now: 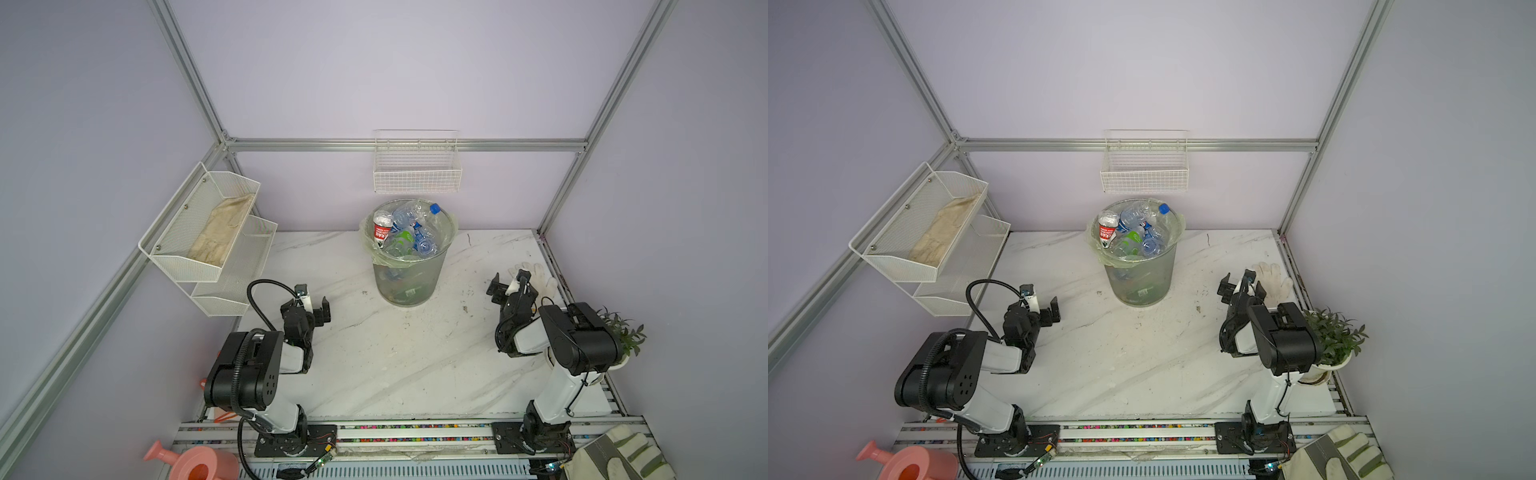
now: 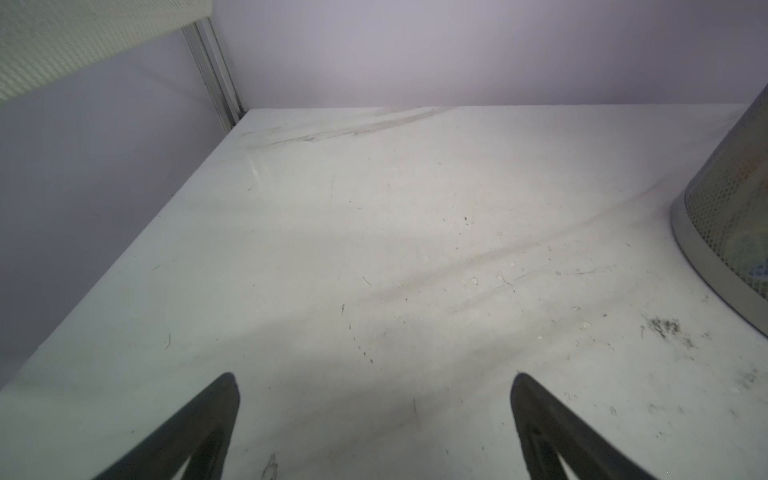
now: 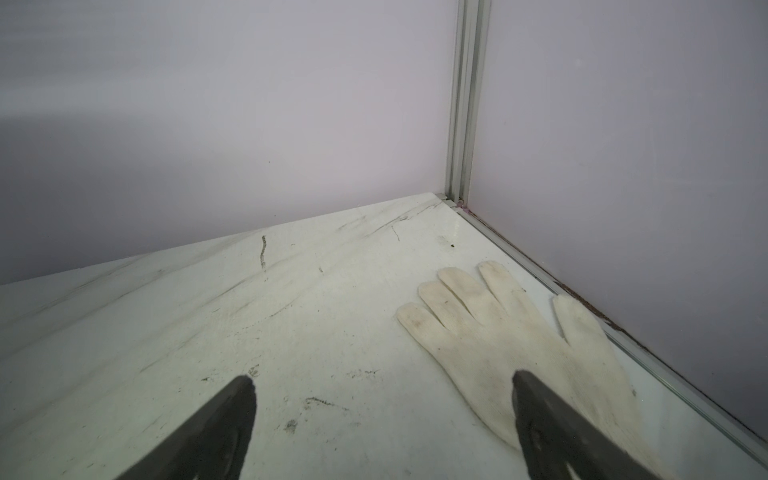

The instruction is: Throw the plastic bottles in the bin

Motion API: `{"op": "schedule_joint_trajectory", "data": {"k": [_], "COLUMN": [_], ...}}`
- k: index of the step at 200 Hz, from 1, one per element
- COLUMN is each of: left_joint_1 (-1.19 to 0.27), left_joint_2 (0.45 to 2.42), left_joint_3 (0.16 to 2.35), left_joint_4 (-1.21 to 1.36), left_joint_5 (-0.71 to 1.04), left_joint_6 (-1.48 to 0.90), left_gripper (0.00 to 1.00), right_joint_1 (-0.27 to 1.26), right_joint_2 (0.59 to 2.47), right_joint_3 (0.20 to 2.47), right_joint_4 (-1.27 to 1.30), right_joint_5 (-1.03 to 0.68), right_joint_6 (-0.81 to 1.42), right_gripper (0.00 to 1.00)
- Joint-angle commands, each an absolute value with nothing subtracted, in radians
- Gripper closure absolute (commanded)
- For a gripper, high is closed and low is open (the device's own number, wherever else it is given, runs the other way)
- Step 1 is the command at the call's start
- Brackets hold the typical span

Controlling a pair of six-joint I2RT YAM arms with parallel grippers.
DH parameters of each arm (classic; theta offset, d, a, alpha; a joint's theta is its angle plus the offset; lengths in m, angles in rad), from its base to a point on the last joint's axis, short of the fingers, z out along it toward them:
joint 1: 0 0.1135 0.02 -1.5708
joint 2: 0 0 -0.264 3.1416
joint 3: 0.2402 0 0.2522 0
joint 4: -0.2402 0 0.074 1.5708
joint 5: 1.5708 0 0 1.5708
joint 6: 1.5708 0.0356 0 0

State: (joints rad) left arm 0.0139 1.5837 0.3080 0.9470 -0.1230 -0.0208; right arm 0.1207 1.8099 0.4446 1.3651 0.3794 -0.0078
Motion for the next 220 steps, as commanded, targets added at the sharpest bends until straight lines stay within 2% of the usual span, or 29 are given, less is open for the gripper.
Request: {"op": "schedule_joint_trajectory", "data": {"k": [1, 24, 43, 70, 220], "left_joint_1": [0.024, 0.026, 0.029, 0.028, 0.027], "left_joint_2": [1.569, 1.569, 1.568, 1.564, 1.564], "left_joint_3": [0.385, 0.387, 0.386, 0.381, 0.37], "left_joint_4": [0.927, 0.927, 0.926, 0.93, 0.956], "left_joint_5": [-0.078, -0.075, -0.074, -0.074, -0.068], "left_joint_6": [0.001, -0.001, -0.002, -0.002, 0.006], "left_gripper": [0.0, 0.0, 0.0, 0.0, 0.0], "right_joint_1": [0.125, 0.143, 0.158, 0.145, 0.137], "right_joint_2": [1.788, 1.784, 1.789, 1.792, 1.786], "right_joint_3": [0.449, 0.444, 0.387, 0.446, 0.449], "right_joint_4": [1.385, 1.395, 1.512, 1.392, 1.379], "right_joint_5": [0.397, 0.325, 0.254, 0.227, 0.22], "right_joint_6": [-0.006, -0.059, -0.108, -0.064, -0.064], "right_gripper": [0.02, 0.02, 0.03, 0.03, 0.03]}}
